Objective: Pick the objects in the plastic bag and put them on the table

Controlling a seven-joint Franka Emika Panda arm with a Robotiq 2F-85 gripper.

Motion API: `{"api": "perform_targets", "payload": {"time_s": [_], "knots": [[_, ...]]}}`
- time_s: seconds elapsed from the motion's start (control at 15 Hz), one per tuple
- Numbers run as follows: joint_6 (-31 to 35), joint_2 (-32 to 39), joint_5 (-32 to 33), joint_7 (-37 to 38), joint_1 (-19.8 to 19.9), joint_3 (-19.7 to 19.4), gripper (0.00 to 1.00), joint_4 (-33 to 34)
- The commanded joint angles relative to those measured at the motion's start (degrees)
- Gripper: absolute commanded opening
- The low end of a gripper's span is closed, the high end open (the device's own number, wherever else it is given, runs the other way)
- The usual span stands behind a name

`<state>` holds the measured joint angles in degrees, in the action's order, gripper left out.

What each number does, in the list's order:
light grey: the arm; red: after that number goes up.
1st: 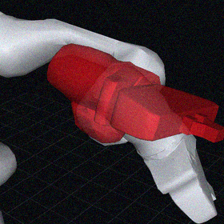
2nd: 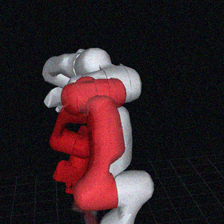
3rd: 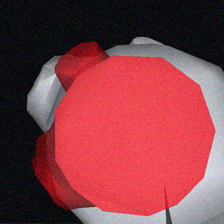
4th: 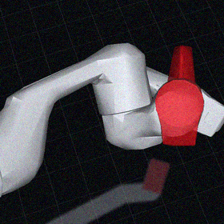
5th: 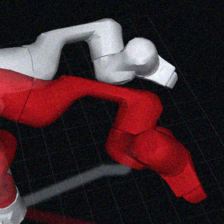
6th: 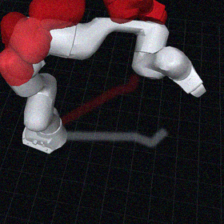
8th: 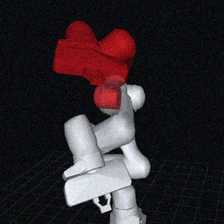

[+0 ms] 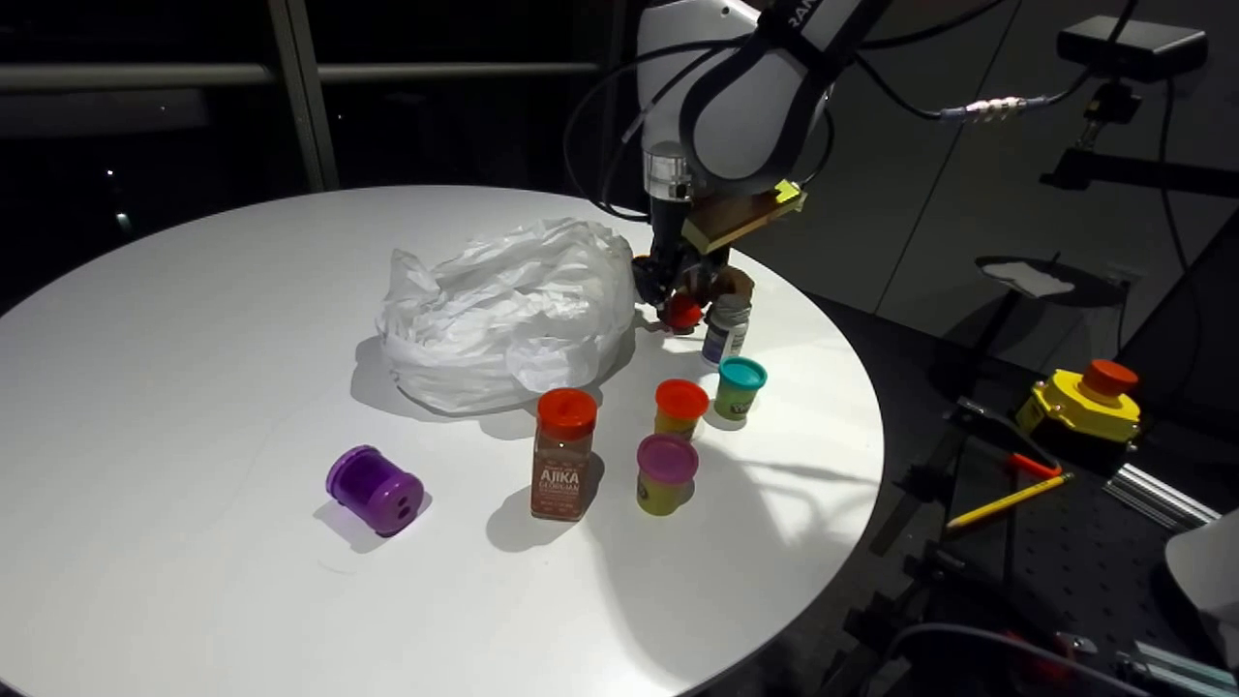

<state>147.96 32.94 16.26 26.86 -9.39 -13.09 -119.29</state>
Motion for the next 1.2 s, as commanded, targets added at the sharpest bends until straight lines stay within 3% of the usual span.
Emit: {"api": "perform_targets", "payload": {"time_s": [0.0, 0.27, 0.33, 0.6, 0.8, 0.87, 1.13], "knots": [[-2.08, -11.66, -0.61, -1.09, -1.06, 0.77, 1.0, -8.01], [-2.11, -22.97, 0.86, -3.56, -1.22, 3.63, 1.0, -14.35], [-4.57, -25.8, 2.93, -2.24, -2.09, 3.9, 1.0, -15.06], [-15.52, -36.6, 5.2, -2.82, -1.61, 10.95, 1.0, -16.35], [-21.37, -43.99, 1.87, -4.98, -1.82, 17.27, 1.0, -16.57], [-18.84, -38.01, 3.11, -3.24, 0.55, 16.91, 1.0, -14.56], [-21.47, -43.3, 2.07, -3.75, 0.18, 19.89, 1.0, -15.9]]}}
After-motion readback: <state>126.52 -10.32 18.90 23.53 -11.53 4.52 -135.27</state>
